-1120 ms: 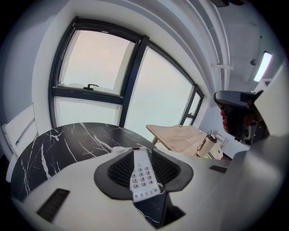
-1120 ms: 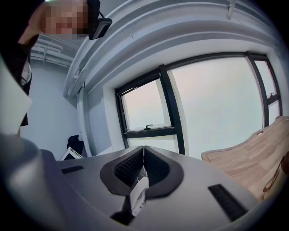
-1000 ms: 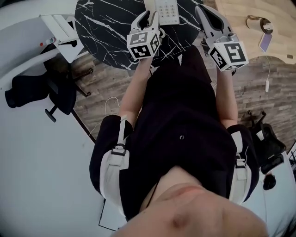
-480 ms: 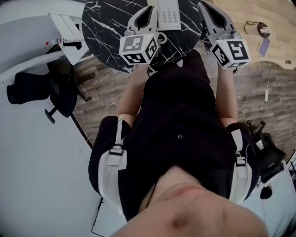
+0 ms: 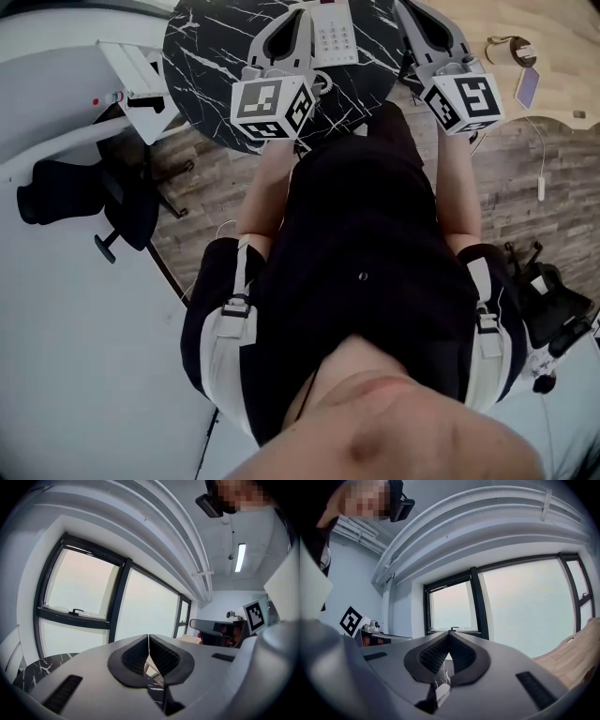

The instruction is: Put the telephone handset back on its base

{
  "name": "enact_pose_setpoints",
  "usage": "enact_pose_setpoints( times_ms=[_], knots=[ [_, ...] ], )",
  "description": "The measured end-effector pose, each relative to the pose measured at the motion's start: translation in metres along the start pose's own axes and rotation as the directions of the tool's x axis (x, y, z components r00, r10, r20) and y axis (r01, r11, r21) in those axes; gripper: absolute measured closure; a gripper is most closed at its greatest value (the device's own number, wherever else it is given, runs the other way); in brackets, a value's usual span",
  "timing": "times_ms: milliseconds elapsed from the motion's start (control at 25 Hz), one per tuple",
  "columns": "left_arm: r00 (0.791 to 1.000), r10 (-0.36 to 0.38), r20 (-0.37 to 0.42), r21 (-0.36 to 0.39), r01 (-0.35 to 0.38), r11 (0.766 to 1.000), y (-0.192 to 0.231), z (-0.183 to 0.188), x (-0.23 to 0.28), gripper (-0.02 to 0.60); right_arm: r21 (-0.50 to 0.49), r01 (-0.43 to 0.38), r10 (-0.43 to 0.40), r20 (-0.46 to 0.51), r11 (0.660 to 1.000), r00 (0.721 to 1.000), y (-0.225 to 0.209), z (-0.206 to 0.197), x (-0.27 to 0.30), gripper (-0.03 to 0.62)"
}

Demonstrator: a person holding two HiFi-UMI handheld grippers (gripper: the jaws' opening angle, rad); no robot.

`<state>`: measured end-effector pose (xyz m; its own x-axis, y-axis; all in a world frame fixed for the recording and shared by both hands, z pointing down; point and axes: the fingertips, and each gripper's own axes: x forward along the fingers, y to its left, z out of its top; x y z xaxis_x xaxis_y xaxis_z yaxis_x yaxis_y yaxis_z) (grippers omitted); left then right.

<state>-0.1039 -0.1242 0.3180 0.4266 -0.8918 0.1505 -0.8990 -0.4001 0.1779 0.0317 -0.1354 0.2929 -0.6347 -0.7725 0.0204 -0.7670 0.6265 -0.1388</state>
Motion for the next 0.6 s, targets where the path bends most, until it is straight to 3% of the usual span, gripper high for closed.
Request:
enact_pose_setpoints(
  times_ms=[600],
  knots=[
    [0.999, -0.032, -0.007, 0.008, 0.032, 0.999, -0.017, -0.001, 0.0, 0.561, -0.007, 0.018, -0.018, 0.002, 1.0, 1.0, -0.002, 0.002, -0.018, 0.565]
  ],
)
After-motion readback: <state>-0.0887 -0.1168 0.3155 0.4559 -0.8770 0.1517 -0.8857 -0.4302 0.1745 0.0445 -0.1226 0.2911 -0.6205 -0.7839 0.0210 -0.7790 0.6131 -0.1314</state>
